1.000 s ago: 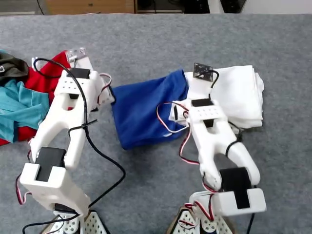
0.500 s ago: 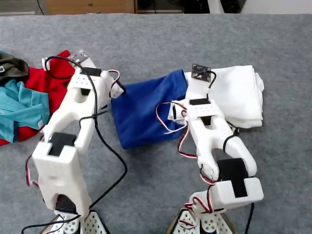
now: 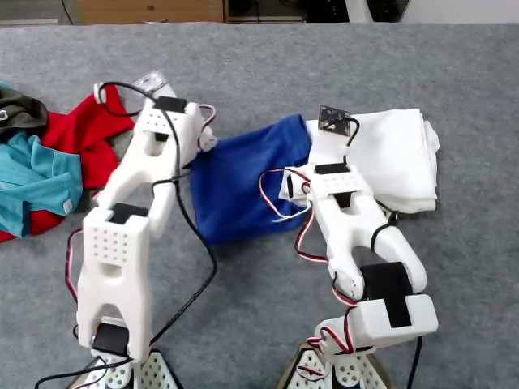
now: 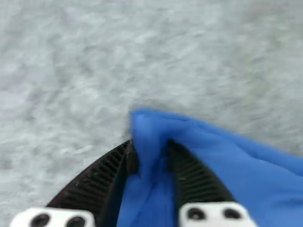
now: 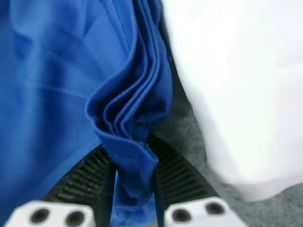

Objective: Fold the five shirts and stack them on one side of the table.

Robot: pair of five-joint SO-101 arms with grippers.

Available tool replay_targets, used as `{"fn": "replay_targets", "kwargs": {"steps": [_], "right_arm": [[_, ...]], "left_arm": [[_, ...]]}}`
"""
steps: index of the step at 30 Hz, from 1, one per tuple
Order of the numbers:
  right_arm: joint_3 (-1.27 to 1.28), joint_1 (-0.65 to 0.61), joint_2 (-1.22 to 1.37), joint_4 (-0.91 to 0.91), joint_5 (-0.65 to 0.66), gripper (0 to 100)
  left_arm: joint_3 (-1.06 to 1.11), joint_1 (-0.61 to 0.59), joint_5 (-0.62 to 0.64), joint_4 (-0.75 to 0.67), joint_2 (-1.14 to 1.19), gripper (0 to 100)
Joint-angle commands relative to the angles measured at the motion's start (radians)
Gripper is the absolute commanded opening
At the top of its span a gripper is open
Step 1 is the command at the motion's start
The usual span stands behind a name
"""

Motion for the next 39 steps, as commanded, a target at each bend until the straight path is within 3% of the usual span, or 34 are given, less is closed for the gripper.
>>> {"fn": "replay_targets", "kwargs": {"steps": [1, 9, 16, 20, 24, 32, 39], "right_arm": [[-0.045, 0.012, -0.005, -0.02, -0.008, 0.2], [-0.127, 0.012, -0.087, 0.072, -0.005, 0.2], [-0.225, 0.012, -0.271, 0.206, -0.003, 0.2], [-0.257, 0.035, -0.367, 0.247, -0.005, 0.2], [-0.295, 0.124, -0.437, 0.27, -0.002, 0.2], [-0.306, 0.323, -0.463, 0.27, 0.086, 0.2], [-0.306, 0.489, -0.463, 0.269, 0.094, 0.2]], "left_arm": [[-0.097, 0.009, 0.0, 0.014, 0.051, 2], [-0.416, 0.015, -0.077, 0.21, 0.061, 2], [-0.793, 0.051, -0.071, 0.408, 0.07, 2], [-0.907, 0.1, -0.038, 0.443, 0.07, 2], [-0.964, 0.127, 0.028, 0.414, 0.07, 2], [-0.957, 0.262, 0.029, 0.241, 0.071, 2], [-0.802, 0.387, 0.031, 0.015, 0.071, 2]]}}
